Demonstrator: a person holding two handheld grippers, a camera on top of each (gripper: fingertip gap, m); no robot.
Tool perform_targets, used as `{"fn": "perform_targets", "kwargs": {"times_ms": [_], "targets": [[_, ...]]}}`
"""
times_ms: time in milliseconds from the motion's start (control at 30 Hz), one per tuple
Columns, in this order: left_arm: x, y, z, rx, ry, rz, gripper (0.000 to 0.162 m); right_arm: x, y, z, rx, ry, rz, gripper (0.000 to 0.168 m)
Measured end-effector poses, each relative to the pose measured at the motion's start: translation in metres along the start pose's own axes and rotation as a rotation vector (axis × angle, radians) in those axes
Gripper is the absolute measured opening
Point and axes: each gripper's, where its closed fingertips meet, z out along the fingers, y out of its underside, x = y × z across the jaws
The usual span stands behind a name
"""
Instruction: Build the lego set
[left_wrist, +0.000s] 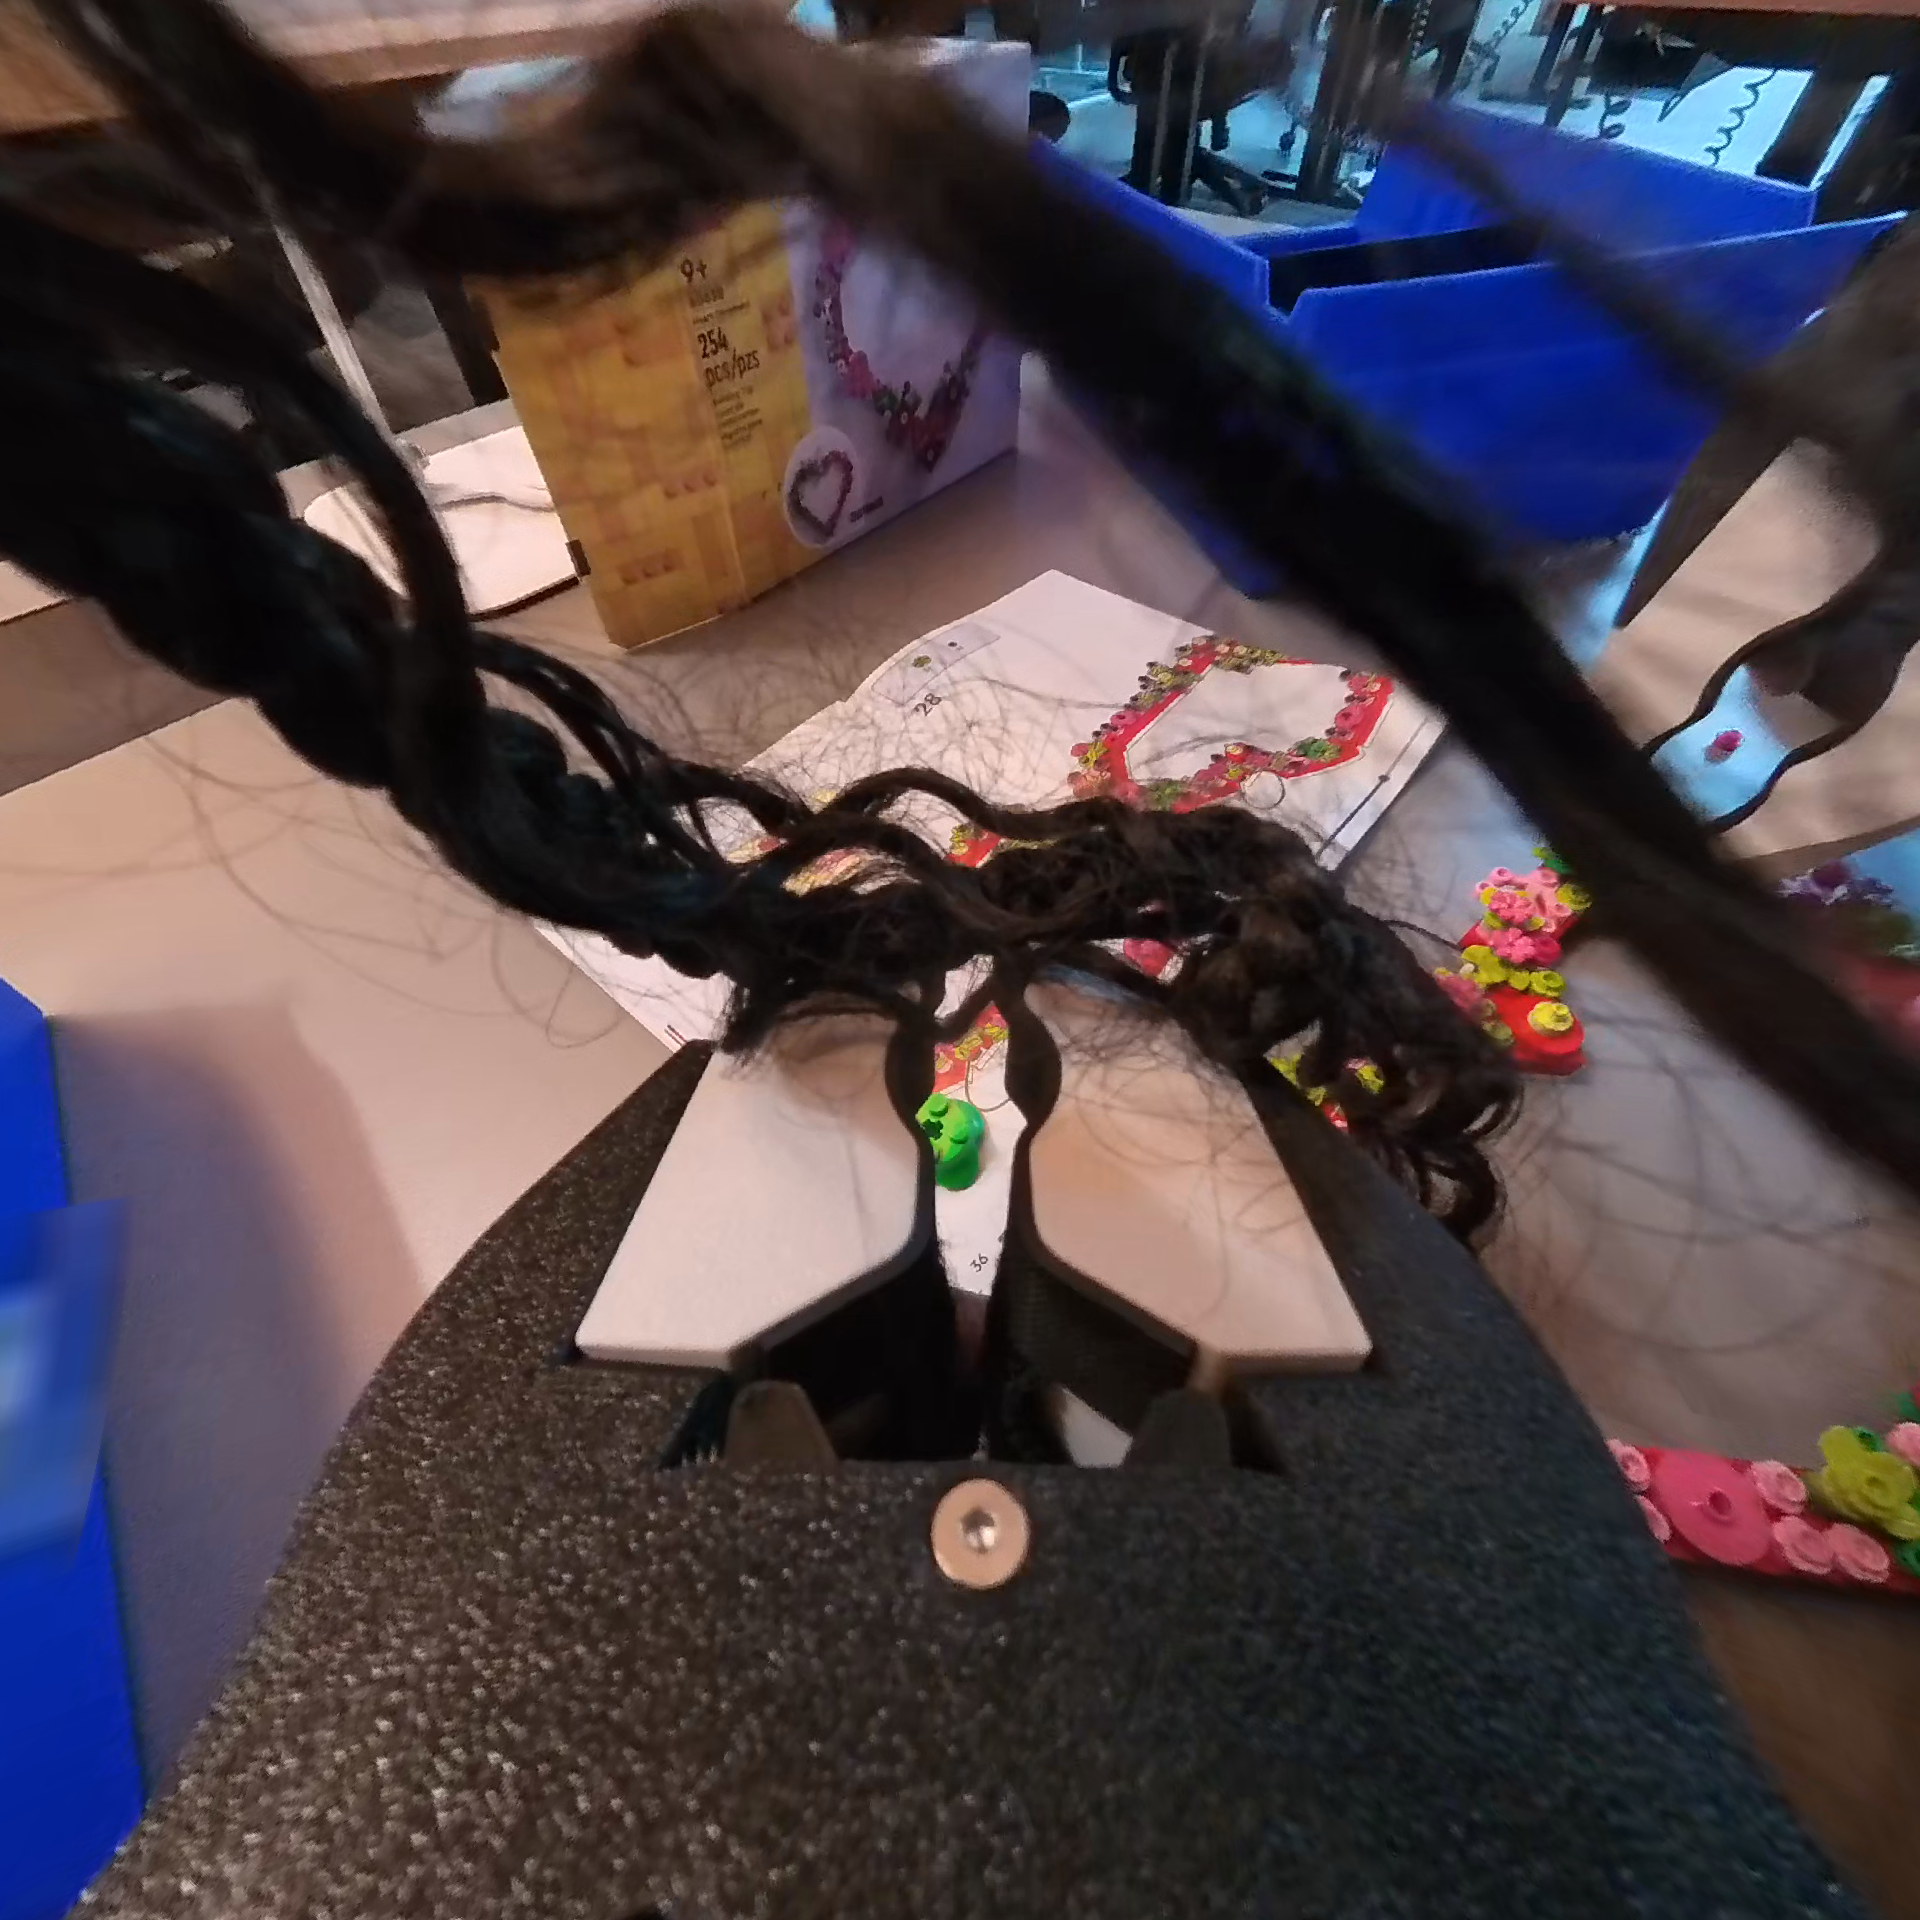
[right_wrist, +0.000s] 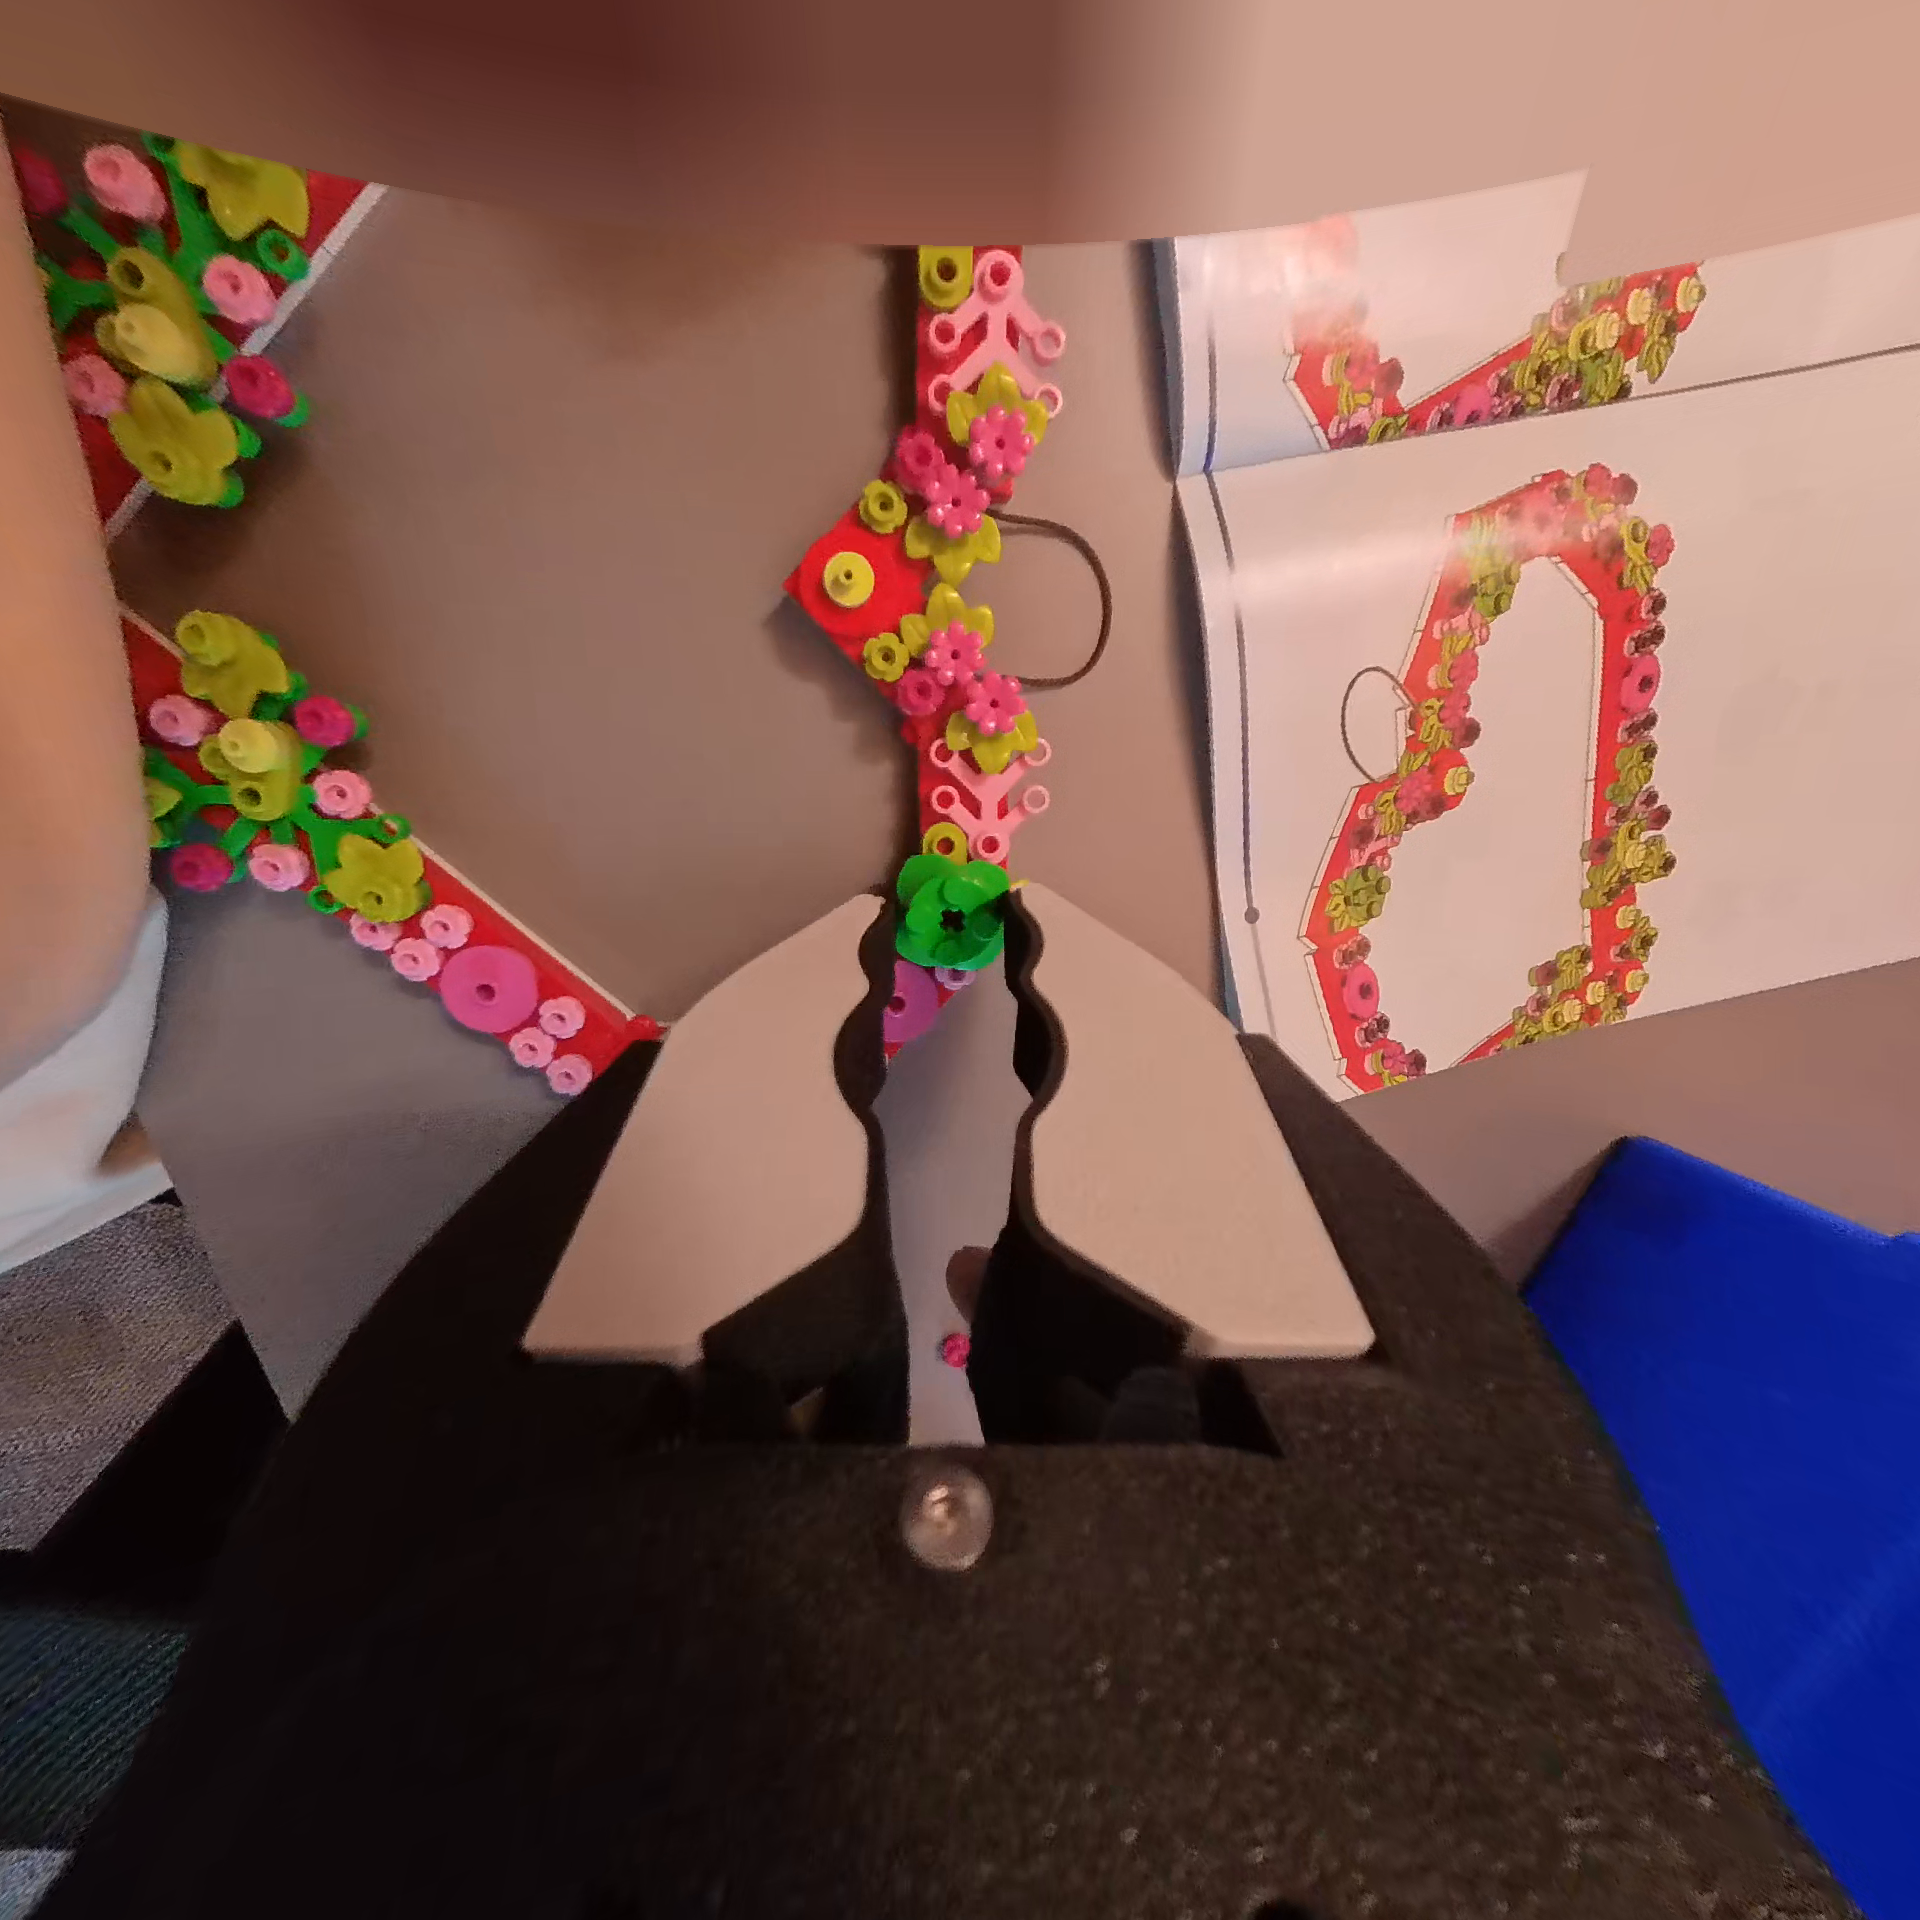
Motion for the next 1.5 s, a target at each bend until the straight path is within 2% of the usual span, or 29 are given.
{"fn": "perform_targets", "kwargs": {"times_ms": [300,500,967,1267,1500], "targets": [[-0.001,-0.001,0.000,0.005,0.001,-0.006,0.008,0.003,-0.004,-0.004,0.034,-0.023,0.111,0.020],[-0.001,-0.001,-0.001,0.010,0.000,-0.008,0.007,0.006,0.001,-0.001,0.028,-0.048,0.252,0.020],[-0.001,-0.001,-0.001,0.001,0.001,0.000,0.008,0.005,-0.002,0.000,0.075,0.028,0.389,0.021],[0.000,0.000,0.000,0.000,0.000,0.008,0.007,0.003,-0.002,-0.006,0.081,0.006,0.343,0.026],[0.001,0.000,0.000,-0.001,0.002,0.013,0.008,0.004,-0.004,-0.008,0.020,-0.034,0.034,0.018]]}}
